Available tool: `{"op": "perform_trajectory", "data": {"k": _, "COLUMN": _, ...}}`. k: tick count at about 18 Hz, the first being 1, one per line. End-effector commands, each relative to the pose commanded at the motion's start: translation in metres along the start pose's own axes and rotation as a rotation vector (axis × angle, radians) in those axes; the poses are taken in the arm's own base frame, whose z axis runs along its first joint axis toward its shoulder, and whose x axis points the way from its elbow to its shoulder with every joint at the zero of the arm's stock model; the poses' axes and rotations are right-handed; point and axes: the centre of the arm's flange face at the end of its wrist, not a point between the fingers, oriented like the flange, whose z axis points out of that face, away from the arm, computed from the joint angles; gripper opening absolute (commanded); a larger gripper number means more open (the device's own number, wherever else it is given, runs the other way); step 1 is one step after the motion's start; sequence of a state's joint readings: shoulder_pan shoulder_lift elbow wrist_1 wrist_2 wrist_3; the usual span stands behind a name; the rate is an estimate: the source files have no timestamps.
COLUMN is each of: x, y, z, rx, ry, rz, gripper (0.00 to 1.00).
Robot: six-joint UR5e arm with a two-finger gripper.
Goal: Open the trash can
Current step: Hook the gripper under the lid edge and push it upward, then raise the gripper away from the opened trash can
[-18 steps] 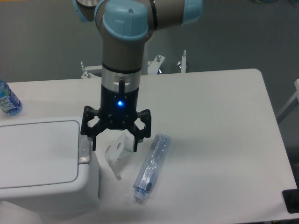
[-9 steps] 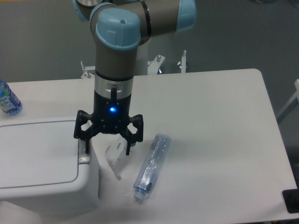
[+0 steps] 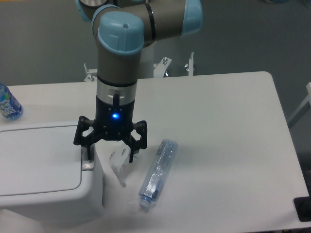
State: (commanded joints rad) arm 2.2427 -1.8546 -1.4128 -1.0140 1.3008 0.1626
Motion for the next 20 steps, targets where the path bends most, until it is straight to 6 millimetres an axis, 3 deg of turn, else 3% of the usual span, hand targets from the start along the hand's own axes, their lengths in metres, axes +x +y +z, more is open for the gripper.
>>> {"op": "perform_trajectory", "data": {"k": 6, "x": 0.0, "y": -0.002, "z": -0.001, "rx": 0.005, "ry": 0.001, "rz": 0.001, "gripper": 1.0}}
{"op": "perform_trajectory", "data": {"k": 10, "x": 0.0, "y": -0.016, "z": -0.026, "rx": 0.057, "ry": -0.009, "rz": 0.024, "gripper": 1.0}}
{"op": "perform_trajectory", "data": {"k": 14, "x": -0.043, "y": -0.025, "z": -0.063, "rx": 0.114, "ry": -0.063, "rz": -0.013, "gripper": 1.0}}
{"op": "perform_trajectory", "data": {"k": 16, "x": -0.067, "y": -0.019, "z": -0.08, "rx": 0.12, "ry": -0.089, "rz": -0.002, "gripper": 1.0}}
{"op": "perform_trajectory", "data": {"k": 20, "x": -0.103, "y": 0.002, "z": -0.096, "rx": 0.047, "ry": -0.218, "rz": 0.101, "gripper": 1.0}}
